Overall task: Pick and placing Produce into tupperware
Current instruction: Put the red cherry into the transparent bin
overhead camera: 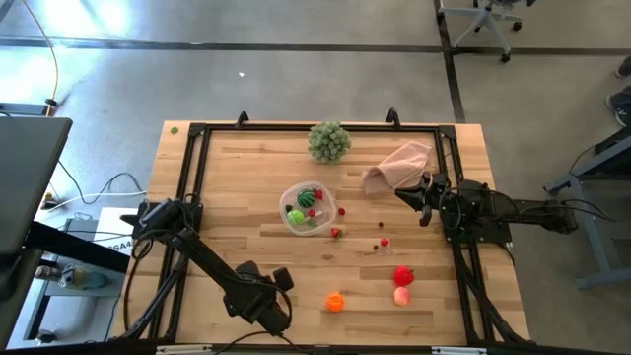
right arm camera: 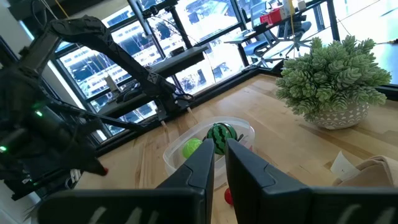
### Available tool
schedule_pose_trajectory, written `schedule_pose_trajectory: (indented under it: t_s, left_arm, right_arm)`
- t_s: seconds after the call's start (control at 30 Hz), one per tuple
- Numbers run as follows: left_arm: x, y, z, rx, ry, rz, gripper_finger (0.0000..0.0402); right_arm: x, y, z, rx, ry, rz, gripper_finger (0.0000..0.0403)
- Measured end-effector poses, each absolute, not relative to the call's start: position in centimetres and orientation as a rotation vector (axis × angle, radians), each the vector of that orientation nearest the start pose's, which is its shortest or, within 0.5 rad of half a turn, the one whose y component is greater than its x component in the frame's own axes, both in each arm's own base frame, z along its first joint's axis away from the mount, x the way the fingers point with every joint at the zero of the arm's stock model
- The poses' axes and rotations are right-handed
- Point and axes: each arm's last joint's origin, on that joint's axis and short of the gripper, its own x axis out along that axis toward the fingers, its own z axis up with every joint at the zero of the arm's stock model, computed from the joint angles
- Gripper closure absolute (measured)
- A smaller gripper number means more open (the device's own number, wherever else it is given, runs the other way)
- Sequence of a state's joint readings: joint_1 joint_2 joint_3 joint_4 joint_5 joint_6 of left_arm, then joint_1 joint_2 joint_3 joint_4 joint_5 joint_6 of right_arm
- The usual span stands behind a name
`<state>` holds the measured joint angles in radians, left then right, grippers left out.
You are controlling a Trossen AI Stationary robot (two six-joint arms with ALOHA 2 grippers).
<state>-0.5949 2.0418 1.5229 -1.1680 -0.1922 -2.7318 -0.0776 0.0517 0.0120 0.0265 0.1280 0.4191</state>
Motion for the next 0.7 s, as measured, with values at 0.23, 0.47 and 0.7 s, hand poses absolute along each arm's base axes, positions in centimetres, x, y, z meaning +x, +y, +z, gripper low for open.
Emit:
schedule_pose_trajectory:
  t_s: [0.23, 0.47, 0.7]
  left_arm:
    - [32.5, -17.8, 22.4, -1.274, 0.593, 1.639, 0.0341]
    - [35.0, -12.7, 26.5, -1.161, 0.598, 1.575, 0.0320]
    - [37.1, -5.5, 27.8, -1.080, 0.690, 1.564, 0.0319]
  right_arm:
    - [9.9, -1.1, 16.6, 0.417, -0.030, -0.205, 0.0373]
    - [9.9, -1.1, 16.6, 0.417, -0.030, -0.205, 0.0373]
    - [9.9, -1.1, 16.6, 0.417, -0.029, -0.206, 0.0373]
